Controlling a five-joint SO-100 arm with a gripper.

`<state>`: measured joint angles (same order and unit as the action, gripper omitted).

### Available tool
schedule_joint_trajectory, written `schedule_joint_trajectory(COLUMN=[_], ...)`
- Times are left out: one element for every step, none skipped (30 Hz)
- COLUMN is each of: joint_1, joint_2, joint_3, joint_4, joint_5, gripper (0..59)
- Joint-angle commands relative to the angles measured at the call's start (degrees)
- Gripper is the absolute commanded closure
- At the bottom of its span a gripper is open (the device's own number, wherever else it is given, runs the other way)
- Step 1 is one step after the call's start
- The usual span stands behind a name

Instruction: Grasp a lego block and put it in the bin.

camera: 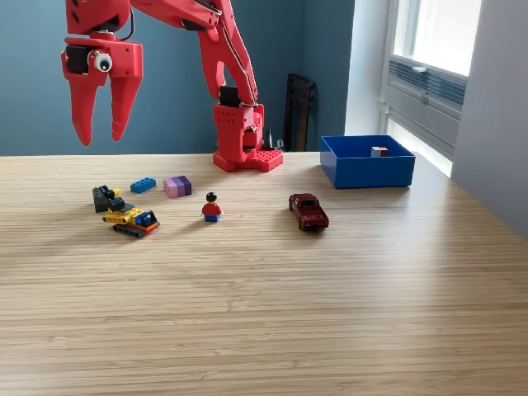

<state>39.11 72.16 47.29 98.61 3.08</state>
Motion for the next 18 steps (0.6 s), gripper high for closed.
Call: schedule_joint_trajectory(joint_1=[2.1, 2.4, 2.7, 3.9, 4.7, 5.2, 5.4, 5.4, 5.2, 5.2, 5.3, 5.4, 5.4, 5.4, 5.3, 5.2, 5.1, 5.1], joint_2=[1.8, 1.8, 1.9, 2.2, 2.7, 4.1, 6.2, 8.5, 11.3, 14.1, 16.9, 19.6, 22.5, 25.1, 27.9, 30.5, 33.0, 35.5], joint_3=[7.0, 10.6, 14.3, 17.0, 17.8, 19.5, 21.6, 24.3, 27.0, 30.0, 32.9, 35.7, 38.1, 40.4, 42.5, 44.2, 45.7, 47.3], joint_4=[-4.0, -5.6, -7.6, -8.8, -8.8, -9.3, -10.2, -11.2, -12.0, -13.3, -14.6, -15.7, -16.5, -17.0, -17.2, -17.4, -17.4, -17.6], joint_5=[-1.1, -1.7, -2.3, -2.5, -2.8, -3.1, -3.6, -4.1, -4.8, -5.5, -6.2, -6.7, -7.1, -7.5, -7.7, -8.1, -8.3, -8.7], gripper=[40.3, 39.9, 39.6, 39.2, 39.5, 39.3, 39.3, 39.3, 39.3, 39.1, 38.8, 38.4, 38.1, 38.1, 38.1, 38.1, 38.1, 38.1])
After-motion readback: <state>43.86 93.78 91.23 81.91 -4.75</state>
